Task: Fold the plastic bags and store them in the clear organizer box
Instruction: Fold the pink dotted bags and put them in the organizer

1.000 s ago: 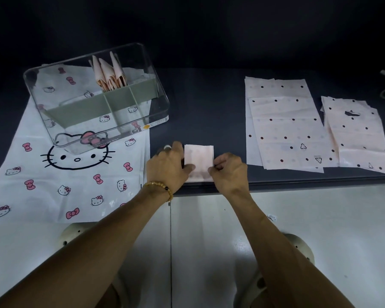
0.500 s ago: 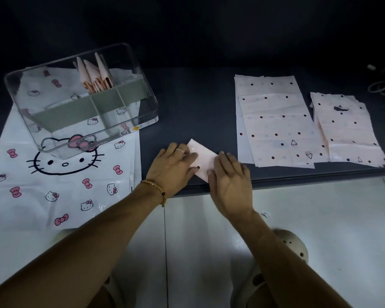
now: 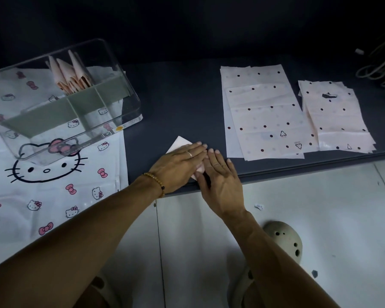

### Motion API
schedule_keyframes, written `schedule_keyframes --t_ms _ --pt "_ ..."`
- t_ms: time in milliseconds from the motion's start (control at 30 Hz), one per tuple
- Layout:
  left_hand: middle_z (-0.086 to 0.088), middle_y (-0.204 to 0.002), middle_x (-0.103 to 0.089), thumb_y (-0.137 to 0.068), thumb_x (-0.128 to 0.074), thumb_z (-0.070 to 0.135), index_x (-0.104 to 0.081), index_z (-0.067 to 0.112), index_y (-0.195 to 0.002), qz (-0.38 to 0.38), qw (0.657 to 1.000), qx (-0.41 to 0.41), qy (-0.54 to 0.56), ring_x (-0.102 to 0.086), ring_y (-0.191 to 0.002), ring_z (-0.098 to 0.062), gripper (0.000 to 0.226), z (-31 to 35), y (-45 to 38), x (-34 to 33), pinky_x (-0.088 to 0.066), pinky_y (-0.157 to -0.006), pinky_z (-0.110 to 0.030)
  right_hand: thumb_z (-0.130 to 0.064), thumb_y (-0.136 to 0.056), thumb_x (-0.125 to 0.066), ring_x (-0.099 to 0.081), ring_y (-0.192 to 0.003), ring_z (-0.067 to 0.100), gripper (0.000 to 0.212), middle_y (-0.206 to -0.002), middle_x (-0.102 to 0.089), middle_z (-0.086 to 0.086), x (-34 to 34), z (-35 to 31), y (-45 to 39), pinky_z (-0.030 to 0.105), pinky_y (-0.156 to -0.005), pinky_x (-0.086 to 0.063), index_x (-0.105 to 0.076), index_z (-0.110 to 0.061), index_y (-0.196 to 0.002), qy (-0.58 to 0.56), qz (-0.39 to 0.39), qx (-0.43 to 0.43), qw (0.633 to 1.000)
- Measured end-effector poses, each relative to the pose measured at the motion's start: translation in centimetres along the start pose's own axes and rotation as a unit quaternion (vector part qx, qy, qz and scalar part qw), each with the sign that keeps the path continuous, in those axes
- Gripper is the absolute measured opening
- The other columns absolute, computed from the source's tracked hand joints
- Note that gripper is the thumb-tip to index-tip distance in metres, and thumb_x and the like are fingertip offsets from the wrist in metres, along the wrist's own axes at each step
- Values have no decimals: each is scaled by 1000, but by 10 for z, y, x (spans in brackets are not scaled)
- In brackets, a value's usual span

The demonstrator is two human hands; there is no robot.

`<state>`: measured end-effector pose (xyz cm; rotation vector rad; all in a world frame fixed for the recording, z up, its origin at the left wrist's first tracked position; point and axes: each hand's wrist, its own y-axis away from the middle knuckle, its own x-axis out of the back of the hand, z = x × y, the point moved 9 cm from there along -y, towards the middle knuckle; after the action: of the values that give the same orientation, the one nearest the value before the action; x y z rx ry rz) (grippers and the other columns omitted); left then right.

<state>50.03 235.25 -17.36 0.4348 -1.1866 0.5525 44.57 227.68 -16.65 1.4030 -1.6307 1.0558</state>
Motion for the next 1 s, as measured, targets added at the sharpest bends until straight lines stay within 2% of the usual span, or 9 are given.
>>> schedule_keyframes --t_ms 100,267,367,533,667,767,833,900,1000 --pt "0 -156 -18 -102 -35 20 -22 13 -148 -19 1000 -21 -7 -12 -145 -11 49 -15 1 0 -2 -117 -20 -33 -93 -58 -41 -135 25 49 -143 -48 10 0 1 0 45 -112 -30 -55 -4 -133 8 -1 0 1000" --pt "5 -158 -12 -102 -29 28 -15 17 -150 -32 998 36 -31 -4 -145 -8 51 -63 12 14 -1 -117 -22 -36 -93 -58 -41 -135 27 51 -144 -47 10 -3 2 1 47 -112 -31 -54 -5 -133 6 -9 -8 1000" --pt "7 -156 -22 -98 -40 27 -27 18 -148 -5 998 62 -18 -6 -145 -10 52 -62 11 27 -9 -118 -27 -35 -93 -56 -41 -136 27 50 -144 -47 10 -2 1 0 47 -113 -29 -55 -4 -133 -3 -8 -9 1000" --pt "4 -141 -46 -93 -45 23 -46 26 -138 32 997 65 -16 -35 -131 -15 44 -33 -7 33 -21 -105 -31 -29 -94 -58 -38 -137 27 48 -145 -44 10 0 1 -4 46 -113 -28 -53 -4 -135 1 -35 7 999" --pt "-2 -119 -52 -91 -51 24 -57 23 -118 11 993 101 -55 -45 -114 -21 27 -31 -24 37 -29 -93 -35 -37 -98 -46 -26 -144 21 57 -155 -29 2 -7 3 -11 32 -115 -14 -33 -11 -148 36 -113 27 993" --pt "-3 -106 -50 -90 -52 20 -59 19 -98 13 989 137 50 -50 -101 -20 11 -39 -17 42 -41 -86 -33 -39 -98 -46 -33 -141 20 59 -157 -24 -3 0 7 -20 34 -111 -29 -26 -19 -150 22 -121 -24 992" --pt "-1 -100 -56 -91 -54 18 -57 19 -92 45 963 190 184 -55 -91 -18 4 -53 -1 51 -44 -77 -27 -39 -96 -50 -45 -133 25 60 -155 -30 -1 10 4 -30 40 -104 -41 -26 -21 -149 -28 -109 -76 991" --pt "-1 -90 -62 -90 -58 14 -57 18 -87 99 904 241 339 -58 -83 -15 5 -71 19 62 -44 -70 -21 -41 -94 -53 -50 -127 26 62 -147 -43 3 17 0 -43 40 -102 -44 -28 -21 -147 -114 -96 -130 980" --pt "-5 -83 -63 -91 -59 9 -60 11 -84 177 804 282 492 -56 -78 -16 7 -93 49 81 -45 -73 -27 -42 -88 -61 -60 -111 8 38 -120 -65 -12 24 -27 -67 31 -95 -51 -57 -27 -123 -285 -94 -159 941"
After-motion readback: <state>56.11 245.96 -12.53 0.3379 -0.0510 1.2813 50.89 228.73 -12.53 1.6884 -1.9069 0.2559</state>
